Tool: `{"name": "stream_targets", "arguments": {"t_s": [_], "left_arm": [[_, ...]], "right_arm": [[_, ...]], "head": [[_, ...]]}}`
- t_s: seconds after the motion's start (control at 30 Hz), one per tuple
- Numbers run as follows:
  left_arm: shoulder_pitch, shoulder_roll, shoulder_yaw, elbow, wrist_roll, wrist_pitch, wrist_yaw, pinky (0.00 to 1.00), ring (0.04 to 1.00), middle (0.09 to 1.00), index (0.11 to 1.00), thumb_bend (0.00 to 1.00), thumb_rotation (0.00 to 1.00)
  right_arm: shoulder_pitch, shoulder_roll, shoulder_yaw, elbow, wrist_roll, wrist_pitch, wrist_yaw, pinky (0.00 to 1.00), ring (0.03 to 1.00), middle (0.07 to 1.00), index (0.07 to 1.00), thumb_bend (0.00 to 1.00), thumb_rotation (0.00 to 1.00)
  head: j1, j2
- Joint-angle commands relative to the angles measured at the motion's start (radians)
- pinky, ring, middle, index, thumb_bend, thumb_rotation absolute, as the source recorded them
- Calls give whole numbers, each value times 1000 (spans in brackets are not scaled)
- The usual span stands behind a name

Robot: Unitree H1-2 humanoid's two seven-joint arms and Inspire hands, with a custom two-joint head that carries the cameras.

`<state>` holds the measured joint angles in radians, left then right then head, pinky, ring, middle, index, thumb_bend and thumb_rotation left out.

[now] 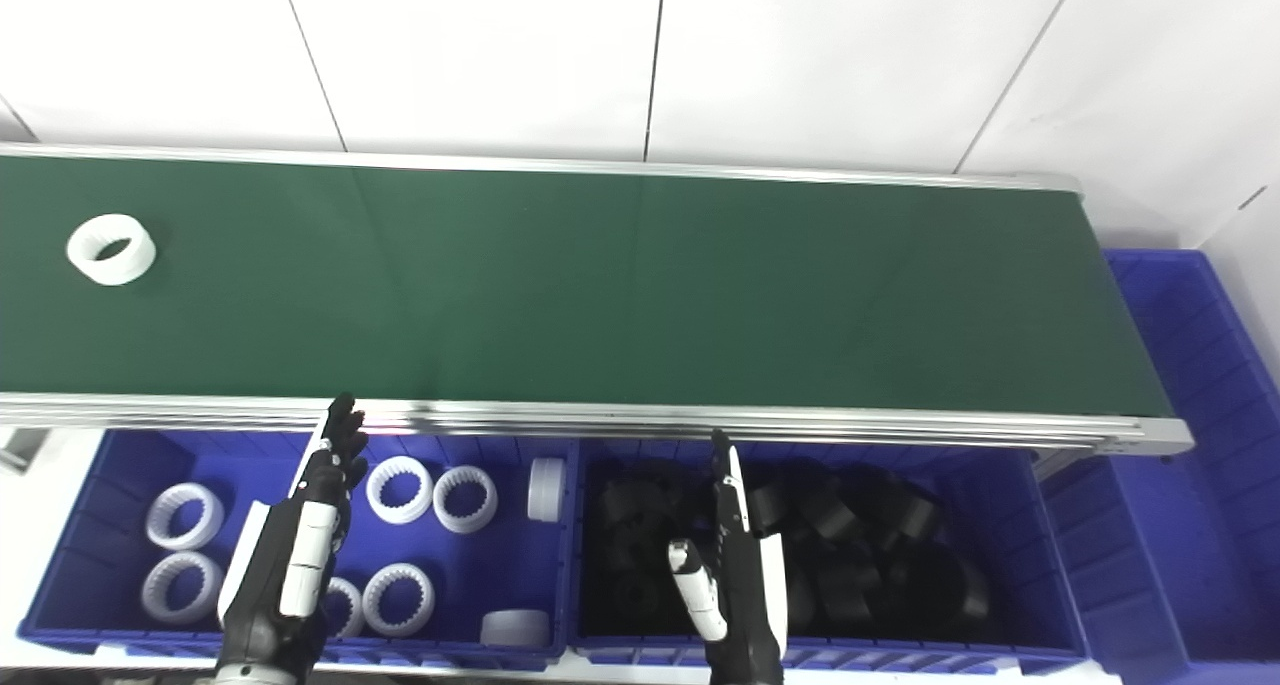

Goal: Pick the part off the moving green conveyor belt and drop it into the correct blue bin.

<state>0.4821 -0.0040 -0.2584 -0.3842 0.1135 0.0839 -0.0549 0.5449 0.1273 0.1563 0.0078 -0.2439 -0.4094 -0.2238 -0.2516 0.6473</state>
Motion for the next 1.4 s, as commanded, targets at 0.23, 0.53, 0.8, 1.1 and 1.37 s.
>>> {"name": "stream_targets", "arguments": {"t_s": [0.23,0.53,0.8,1.1,1.37], "left_arm": [[0,-5,-8,-20,4,-13,-2,1000,1000,1000,1000,511,1000],[2,-2,-10,-2,8,-29,-1,1000,1000,1000,1000,511,1000],[-2,-15,-14,74,13,-84,11,1000,1000,1000,1000,526,1000],[-11,-38,-29,110,39,-115,31,1000,1000,1000,1000,518,1000],[-15,-64,-45,133,48,-134,47,1000,995,1000,1000,551,1000]], "right_arm": [[4,3,2,-15,6,-48,0,1000,1000,1000,993,861,1000],[-1,0,1,3,12,-55,-6,1000,1000,1000,995,866,1000],[-27,-30,7,67,31,-60,-35,1000,1000,1000,998,859,1000],[-41,-57,6,87,49,-60,-51,1000,1000,1000,1000,869,1000],[-47,-82,0,92,57,-59,-47,1000,1000,1000,1000,821,1000]], "head": [[5,-5],[14,-42],[65,-132],[123,-158],[179,-166]]}}
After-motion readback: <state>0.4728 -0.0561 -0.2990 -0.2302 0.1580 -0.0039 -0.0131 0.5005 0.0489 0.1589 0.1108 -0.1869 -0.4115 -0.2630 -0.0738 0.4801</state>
